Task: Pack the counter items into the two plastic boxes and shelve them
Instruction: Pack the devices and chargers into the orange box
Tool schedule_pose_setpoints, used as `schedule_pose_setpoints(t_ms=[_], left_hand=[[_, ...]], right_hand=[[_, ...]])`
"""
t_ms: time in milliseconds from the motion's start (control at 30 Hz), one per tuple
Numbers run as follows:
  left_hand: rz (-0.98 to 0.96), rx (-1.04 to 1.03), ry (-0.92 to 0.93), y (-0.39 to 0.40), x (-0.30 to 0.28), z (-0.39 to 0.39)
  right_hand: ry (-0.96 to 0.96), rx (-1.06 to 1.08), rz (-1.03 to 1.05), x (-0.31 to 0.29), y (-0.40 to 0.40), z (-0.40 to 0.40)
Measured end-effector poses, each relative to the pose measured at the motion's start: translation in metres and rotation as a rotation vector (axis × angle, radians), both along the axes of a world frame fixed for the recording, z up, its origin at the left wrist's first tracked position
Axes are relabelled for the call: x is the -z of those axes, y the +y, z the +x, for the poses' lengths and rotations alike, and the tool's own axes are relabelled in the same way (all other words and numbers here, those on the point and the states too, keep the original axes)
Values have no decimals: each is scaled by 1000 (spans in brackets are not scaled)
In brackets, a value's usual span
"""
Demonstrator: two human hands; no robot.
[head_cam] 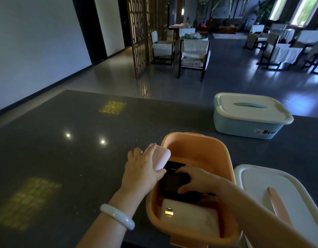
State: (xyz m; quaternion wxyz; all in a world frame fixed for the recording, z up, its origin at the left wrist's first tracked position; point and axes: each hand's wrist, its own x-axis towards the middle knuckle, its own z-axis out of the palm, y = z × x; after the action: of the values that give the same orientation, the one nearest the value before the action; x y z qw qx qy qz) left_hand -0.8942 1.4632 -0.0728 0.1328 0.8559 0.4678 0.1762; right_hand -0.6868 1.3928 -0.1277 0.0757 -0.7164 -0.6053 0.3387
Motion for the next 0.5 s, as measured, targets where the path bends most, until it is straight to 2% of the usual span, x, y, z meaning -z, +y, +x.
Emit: schedule_pose_setpoints(t_ms=[267,500], left_hand=[[15,21,0,1,2,-1],[22,20,8,1,1,1]], right_hand=[[76,-21,-50,-5,0,0],[53,-29,-39,-6,-2,-4]])
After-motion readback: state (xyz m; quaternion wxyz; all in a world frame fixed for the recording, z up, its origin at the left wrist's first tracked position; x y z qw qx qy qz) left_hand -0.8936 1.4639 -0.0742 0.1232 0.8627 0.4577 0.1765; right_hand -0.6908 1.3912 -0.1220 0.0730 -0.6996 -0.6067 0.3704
